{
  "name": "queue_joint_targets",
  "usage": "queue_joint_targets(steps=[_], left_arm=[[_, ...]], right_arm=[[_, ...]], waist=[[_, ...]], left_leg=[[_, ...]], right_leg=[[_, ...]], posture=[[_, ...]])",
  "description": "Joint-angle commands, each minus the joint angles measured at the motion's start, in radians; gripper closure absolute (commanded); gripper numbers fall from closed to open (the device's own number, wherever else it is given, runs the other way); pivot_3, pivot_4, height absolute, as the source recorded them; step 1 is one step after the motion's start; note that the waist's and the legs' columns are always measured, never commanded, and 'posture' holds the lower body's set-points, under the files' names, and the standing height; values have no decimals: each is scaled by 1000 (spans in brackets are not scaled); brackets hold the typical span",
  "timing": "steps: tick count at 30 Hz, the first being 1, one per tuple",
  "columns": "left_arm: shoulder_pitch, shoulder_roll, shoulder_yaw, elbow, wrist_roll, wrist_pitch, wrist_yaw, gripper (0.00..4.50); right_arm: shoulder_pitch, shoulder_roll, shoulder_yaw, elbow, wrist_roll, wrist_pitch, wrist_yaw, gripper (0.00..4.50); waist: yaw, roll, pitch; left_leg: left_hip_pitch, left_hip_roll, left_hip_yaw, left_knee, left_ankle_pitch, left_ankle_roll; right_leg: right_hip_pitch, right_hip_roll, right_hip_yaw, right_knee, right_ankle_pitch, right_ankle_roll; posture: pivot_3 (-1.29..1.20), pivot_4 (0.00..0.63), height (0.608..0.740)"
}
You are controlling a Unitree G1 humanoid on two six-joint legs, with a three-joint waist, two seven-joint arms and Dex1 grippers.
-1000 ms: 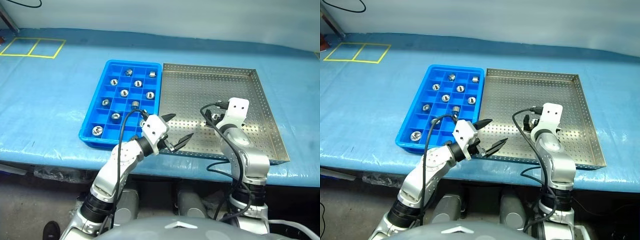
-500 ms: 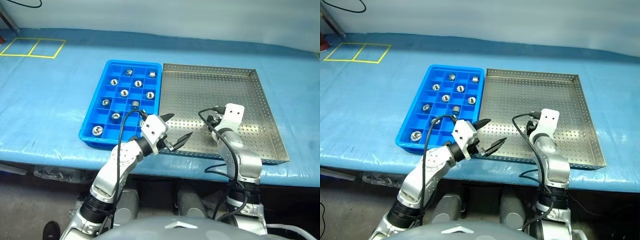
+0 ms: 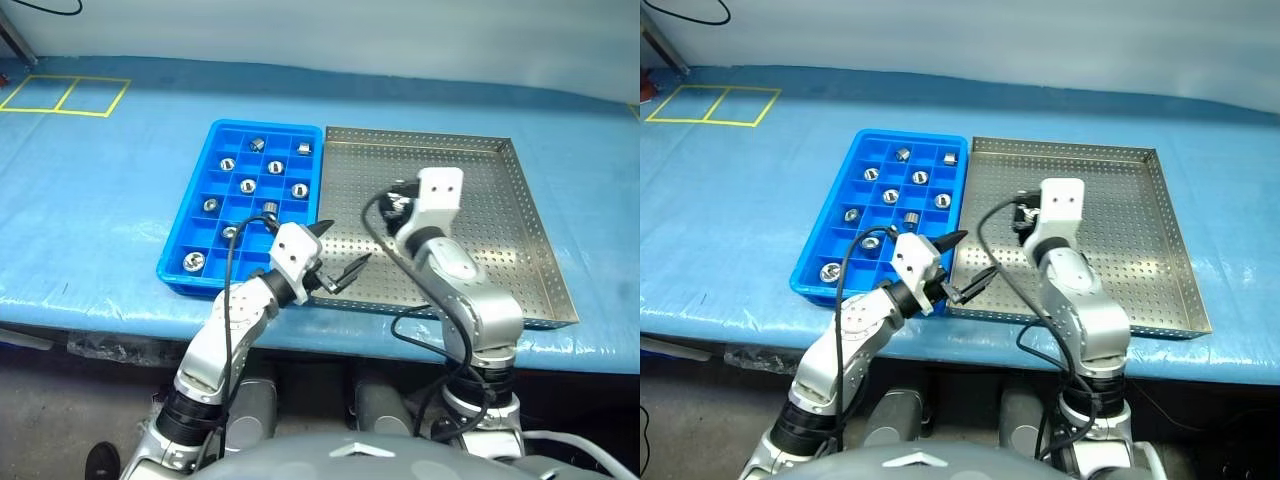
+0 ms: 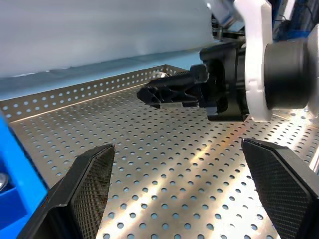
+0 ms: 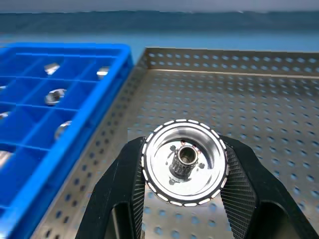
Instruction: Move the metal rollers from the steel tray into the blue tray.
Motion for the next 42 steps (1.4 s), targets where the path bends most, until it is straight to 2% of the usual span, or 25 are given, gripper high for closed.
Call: queue_joint_targets(steps=[1,9,16,22,31,39,42], left_arm=[[31,10,76,-91,-19,-5,37,0],[220,84,219,-272,-30,39,94,0],[393,94,252,-400,-46,48,119,0],[411,86,234,-421,-45,54,148,0],[392,94,213,-403,-52,52,149,0],[332,115,204,-351,-64,47,107,0],[280,121,195,-314,-50,43,97,0]], right_arm=[[-51,-1,60,26,-6,-23,43,2779],[-119,-18,160,157,17,-58,194,2779],[-66,-16,261,192,51,-37,314,2779],[-28,-34,342,162,72,-20,385,2779],[-8,-39,338,194,61,-12,388,2779],[17,-34,279,160,41,-28,335,160],[31,-41,212,98,43,-69,315,160]], waist=[[2,0,0],[40,-1,1],[92,-2,1],[124,-3,1],[153,-4,0],[154,-4,0],[152,-4,0]], left_leg=[[0,0,0,0,0,0],[0,0,-1,-2,0,0],[0,1,-2,-5,0,-1],[0,1,-3,-4,-2,-3],[-1,2,-2,-5,-3,-5],[-1,2,-1,-5,-3,-5],[-2,2,-1,-5,-3,-5]], right_leg=[[0,0,0,0,0,0],[-1,0,-1,0,-1,-1],[-1,0,-4,-2,-2,-3],[-2,-1,-6,-2,-3,-4],[-8,-1,-6,-3,-3,-5],[-8,-1,-6,-3,-3,-5],[-8,-1,-7,-3,-3,-5]], posture=[[160,150,740],[305,150,740],[383,150,740],[409,150,740],[396,150,740],[308,150,740],[258,150,740]])
